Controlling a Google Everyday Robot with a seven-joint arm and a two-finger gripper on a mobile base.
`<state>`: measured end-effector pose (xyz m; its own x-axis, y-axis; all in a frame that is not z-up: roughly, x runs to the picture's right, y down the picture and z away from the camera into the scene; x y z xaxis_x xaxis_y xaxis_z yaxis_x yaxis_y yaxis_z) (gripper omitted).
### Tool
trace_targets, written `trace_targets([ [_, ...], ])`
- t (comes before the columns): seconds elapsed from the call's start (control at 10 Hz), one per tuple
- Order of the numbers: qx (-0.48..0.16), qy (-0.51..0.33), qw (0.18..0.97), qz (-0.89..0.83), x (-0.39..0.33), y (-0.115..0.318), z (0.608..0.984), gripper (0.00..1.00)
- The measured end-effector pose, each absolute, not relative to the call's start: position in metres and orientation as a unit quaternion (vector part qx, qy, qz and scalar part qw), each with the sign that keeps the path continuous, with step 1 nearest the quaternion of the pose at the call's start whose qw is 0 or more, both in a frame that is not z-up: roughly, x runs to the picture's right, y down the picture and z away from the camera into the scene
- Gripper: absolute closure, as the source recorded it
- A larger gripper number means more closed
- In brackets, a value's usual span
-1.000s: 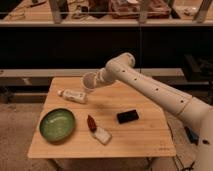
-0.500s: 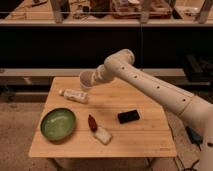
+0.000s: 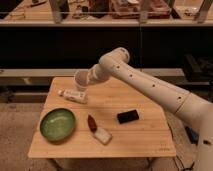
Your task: Place the ceramic cup in the ceramic bowl
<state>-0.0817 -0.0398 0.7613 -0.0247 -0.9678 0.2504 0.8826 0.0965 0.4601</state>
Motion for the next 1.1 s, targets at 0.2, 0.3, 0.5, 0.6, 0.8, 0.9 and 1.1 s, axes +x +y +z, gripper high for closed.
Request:
trace_targets([
  [0.2,0.088,-0.260,0.681,-0.679,-0.076,-0.026,0.753,0.73],
  [0.3,0.081,-0.262,0.676,-0.684,-0.074,-0.025,0.748,0.73],
  [0.5,0.075,-0.267,0.674,-0.685,-0.074,-0.028,0.749,0.73],
  [0.6,0.082,-0.267,0.672,-0.686,-0.074,-0.028,0.747,0.73],
  [0.8,0.093,-0.267,0.672,-0.685,-0.077,-0.014,0.741,0.73],
  [0.9,0.091,-0.265,0.666,-0.691,-0.073,-0.013,0.734,0.73],
  [1.1,0.093,-0.280,0.654,-0.697,-0.083,-0.016,0.730,0.73],
])
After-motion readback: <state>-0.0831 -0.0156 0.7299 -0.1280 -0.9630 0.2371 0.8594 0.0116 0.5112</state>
